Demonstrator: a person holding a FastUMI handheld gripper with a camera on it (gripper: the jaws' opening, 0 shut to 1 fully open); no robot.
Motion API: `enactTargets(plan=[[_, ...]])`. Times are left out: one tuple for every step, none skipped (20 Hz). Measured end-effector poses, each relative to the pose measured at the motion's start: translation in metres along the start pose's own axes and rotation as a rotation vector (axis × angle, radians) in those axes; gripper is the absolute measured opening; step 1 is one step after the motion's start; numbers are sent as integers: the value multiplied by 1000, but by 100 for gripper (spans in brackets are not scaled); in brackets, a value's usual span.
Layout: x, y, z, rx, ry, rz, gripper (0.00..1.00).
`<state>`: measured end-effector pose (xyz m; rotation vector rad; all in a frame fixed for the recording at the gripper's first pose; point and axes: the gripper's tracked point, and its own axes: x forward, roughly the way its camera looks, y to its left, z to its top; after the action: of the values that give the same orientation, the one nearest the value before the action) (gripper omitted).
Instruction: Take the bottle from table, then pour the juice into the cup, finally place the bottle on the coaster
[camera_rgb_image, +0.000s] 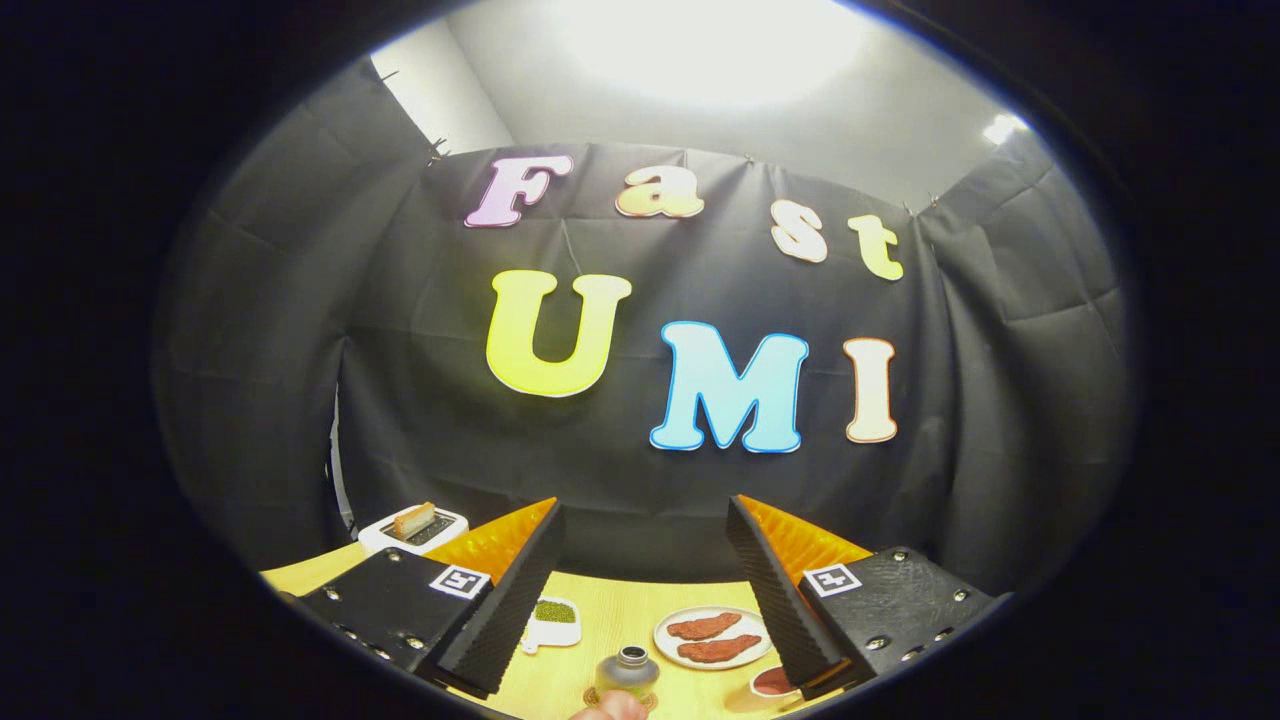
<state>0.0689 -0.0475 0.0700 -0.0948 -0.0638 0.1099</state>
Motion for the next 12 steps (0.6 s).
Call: enactTargets(plan=[[0, 2, 8, 8, -8, 19, 99], [-1, 4, 13, 17, -14, 35, 99], [-5, 2, 14, 15, -15, 45, 99], [-9, 0, 14, 10, -11, 48, 99], [-11, -1, 14, 7, -5, 53, 99], [-12, -2, 13, 6, 2, 57, 99], [-14, -3, 12, 10, 6, 59, 99], [-15, -2, 14, 18, 3, 66, 99], [-16, -2, 15, 27, 0, 75, 99], [-19, -5, 15, 29, 1, 77, 99], [-20, -10, 15, 29, 8, 68, 99], [-21, -14, 13, 27, 16, 61, 99]])
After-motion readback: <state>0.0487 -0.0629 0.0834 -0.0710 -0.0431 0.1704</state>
